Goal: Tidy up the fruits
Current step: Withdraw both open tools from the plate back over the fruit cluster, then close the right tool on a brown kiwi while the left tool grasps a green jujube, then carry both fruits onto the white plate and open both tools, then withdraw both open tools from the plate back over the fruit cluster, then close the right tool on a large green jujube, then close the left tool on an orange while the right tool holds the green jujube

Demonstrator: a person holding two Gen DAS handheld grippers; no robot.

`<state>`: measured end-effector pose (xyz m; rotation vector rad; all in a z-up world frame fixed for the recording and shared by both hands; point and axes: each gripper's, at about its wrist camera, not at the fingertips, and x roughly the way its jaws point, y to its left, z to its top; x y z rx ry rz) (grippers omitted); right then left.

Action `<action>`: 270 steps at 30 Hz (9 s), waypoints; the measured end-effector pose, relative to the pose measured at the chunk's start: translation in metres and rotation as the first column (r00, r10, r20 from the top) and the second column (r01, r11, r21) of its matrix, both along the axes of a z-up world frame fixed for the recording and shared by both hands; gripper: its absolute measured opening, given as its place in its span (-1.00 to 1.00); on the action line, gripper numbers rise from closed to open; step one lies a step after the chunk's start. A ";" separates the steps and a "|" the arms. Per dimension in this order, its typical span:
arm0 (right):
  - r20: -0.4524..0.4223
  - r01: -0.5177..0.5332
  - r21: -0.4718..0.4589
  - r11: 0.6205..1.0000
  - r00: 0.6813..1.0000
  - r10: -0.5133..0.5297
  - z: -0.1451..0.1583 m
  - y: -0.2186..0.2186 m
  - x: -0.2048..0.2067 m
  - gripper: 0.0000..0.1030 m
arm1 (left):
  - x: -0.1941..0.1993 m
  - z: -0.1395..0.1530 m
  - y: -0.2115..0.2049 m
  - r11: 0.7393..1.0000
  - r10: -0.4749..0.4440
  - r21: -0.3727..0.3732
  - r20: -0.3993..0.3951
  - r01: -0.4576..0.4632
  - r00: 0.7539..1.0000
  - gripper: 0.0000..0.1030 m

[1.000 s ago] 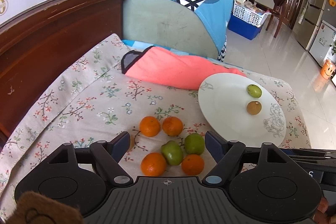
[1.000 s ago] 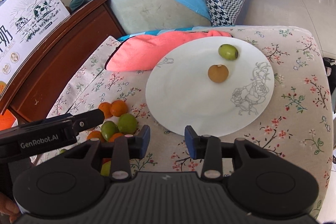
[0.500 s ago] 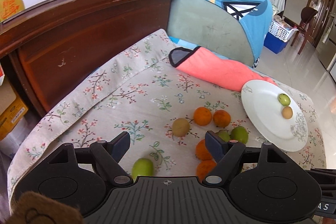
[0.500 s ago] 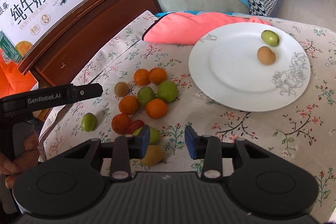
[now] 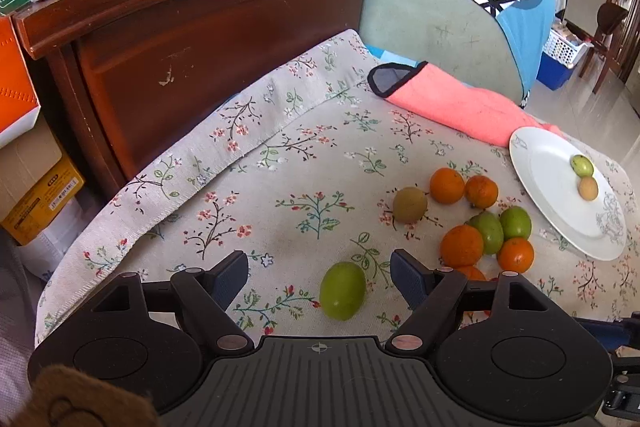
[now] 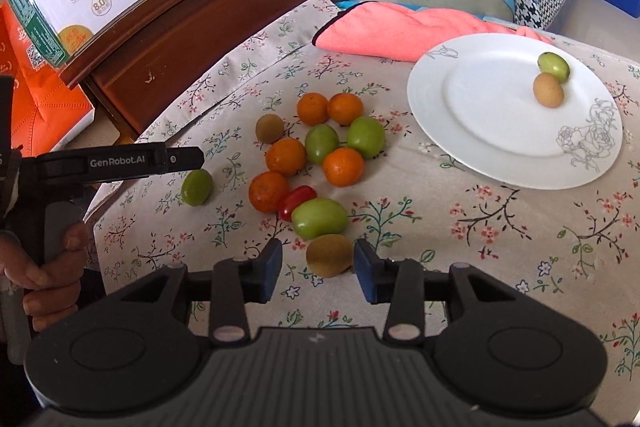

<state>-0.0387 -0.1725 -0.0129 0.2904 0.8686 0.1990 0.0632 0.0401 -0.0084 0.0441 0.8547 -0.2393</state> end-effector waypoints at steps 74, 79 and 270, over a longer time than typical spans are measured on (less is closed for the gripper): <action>0.127 0.141 -0.054 0.988 0.983 -0.134 0.041 -0.025 0.004 -0.42 | -0.026 0.033 -0.075 0.985 -0.148 -0.069 0.150 0.160 0.978 -0.53; 0.141 0.184 -0.039 0.982 0.974 -0.177 0.053 -0.044 0.007 -0.42 | -0.025 0.044 -0.090 0.977 -0.181 -0.084 0.171 0.197 0.969 -0.53; 0.101 0.065 -0.077 0.995 0.993 -0.057 0.030 -0.025 0.014 -0.30 | -0.024 0.026 -0.075 0.990 -0.100 -0.095 0.089 0.108 0.991 -0.46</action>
